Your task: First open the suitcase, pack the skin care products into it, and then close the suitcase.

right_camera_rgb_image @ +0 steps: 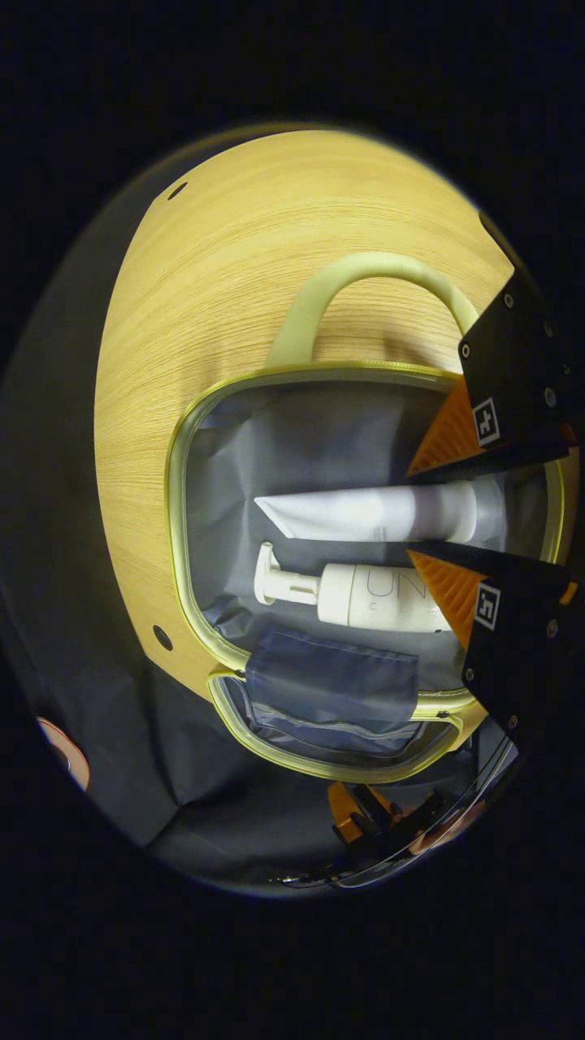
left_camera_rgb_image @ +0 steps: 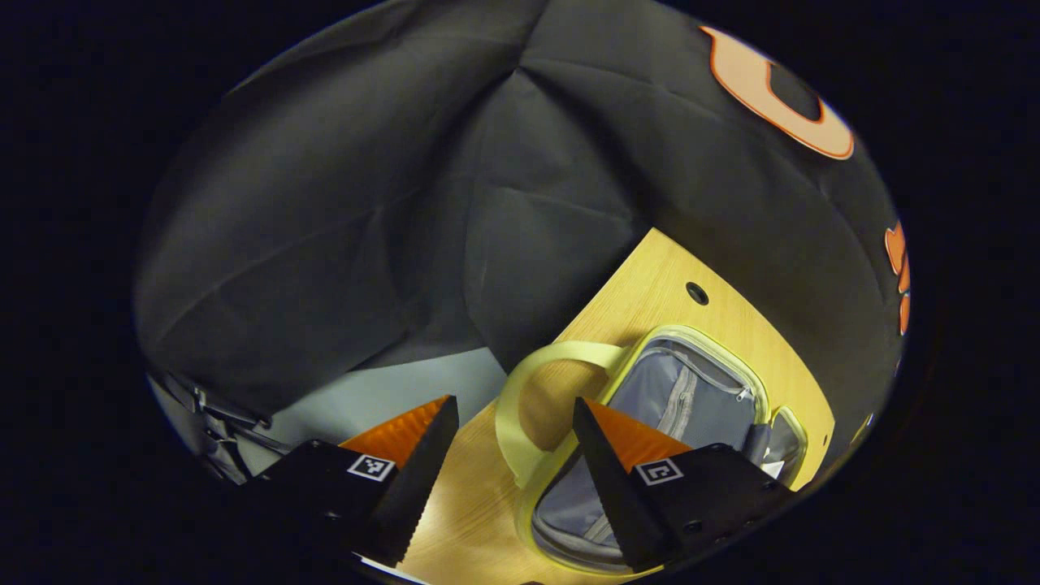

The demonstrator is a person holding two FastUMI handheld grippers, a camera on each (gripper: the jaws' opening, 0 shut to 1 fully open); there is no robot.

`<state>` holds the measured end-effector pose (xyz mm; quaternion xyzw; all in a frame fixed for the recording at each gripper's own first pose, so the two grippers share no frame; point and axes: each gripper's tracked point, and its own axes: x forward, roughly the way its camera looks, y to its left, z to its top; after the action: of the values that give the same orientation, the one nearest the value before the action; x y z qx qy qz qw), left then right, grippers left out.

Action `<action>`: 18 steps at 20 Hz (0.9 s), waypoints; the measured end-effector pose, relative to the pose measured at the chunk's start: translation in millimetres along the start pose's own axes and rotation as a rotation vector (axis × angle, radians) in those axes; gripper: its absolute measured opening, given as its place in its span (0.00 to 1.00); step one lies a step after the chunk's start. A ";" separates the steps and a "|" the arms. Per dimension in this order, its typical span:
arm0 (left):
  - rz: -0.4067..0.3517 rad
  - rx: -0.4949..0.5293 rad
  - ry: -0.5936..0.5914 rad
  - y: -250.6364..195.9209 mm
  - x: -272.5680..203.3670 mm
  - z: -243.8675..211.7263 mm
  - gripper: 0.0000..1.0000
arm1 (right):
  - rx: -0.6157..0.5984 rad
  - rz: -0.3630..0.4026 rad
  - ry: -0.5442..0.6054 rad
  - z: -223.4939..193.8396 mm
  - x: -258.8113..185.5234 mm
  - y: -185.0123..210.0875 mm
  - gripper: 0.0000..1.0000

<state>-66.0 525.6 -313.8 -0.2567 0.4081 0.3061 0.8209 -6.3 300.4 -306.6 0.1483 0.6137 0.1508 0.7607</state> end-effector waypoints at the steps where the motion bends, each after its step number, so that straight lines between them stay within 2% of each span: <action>1: -0.009 -0.023 0.002 4.0 7.6 1.7 0.92 | 0.011 0.004 -0.016 3.7 -1.5 0.6 0.48; 3: -0.042 -0.081 0.040 4.4 16.3 -2.8 0.91 | 0.030 0.016 -0.067 15.6 -12.8 1.5 0.59; 4: -0.050 -0.103 0.058 4.1 21.6 -6.5 0.78 | 0.042 0.019 -0.089 19.7 -21.6 -0.1 0.70; 5: -0.057 -0.126 0.069 5.5 26.6 -7.3 0.79 | 0.056 0.024 -0.111 23.7 -29.1 -0.9 0.74; 6: -0.067 -0.143 0.079 6.1 29.4 -9.3 0.71 | 0.065 0.021 -0.135 27.4 -36.8 -2.5 0.83; 7: -0.082 -0.157 0.092 4.0 26.1 -9.3 0.58 | 0.068 0.018 -0.167 32.1 -45.4 -4.8 0.86; 8: -0.101 -0.165 0.111 0.5 30.7 -13.7 0.55 | 0.067 0.007 -0.204 35.8 -55.9 -9.3 0.92; 9: -0.106 -0.167 0.126 -1.7 37.7 -18.9 0.54 | 0.067 -0.004 -0.241 40.4 -66.5 -14.9 0.95; 10: -0.079 -0.173 0.149 0.0 50.4 -27.1 0.42 | 0.067 -0.012 -0.276 44.0 -77.4 -18.3 0.96; 11: -0.082 -0.164 0.181 2.1 33.4 -28.3 0.30 | 0.067 -0.023 -0.314 48.8 -89.2 -23.6 0.96; 12: -0.087 -0.161 0.178 1.6 34.0 -26.0 0.25 | 0.064 -0.036 -0.352 52.2 -100.5 -28.4 0.96; 13: -0.096 -0.160 0.174 1.9 36.5 -24.3 0.26 | 0.062 -0.049 -0.389 55.7 -113.6 -33.7 0.96; 14: -0.101 -0.157 0.171 -1.0 37.4 -21.3 0.15 | 0.061 -0.065 -0.431 59.2 -125.5 -38.4 0.96; 17: -0.132 -0.139 0.151 -4.6 31.7 -19.5 0.17 | 0.063 -0.127 -0.549 68.2 -162.7 -58.2 0.96; 18: -0.143 -0.126 0.140 -8.2 31.9 -15.8 0.11 | 0.062 -0.162 -0.582 68.7 -172.6 -69.1 0.96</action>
<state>-53.0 518.8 -347.2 -0.3571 0.4252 0.2530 0.7923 29.4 163.7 -167.6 0.1590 0.3842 0.0220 0.9092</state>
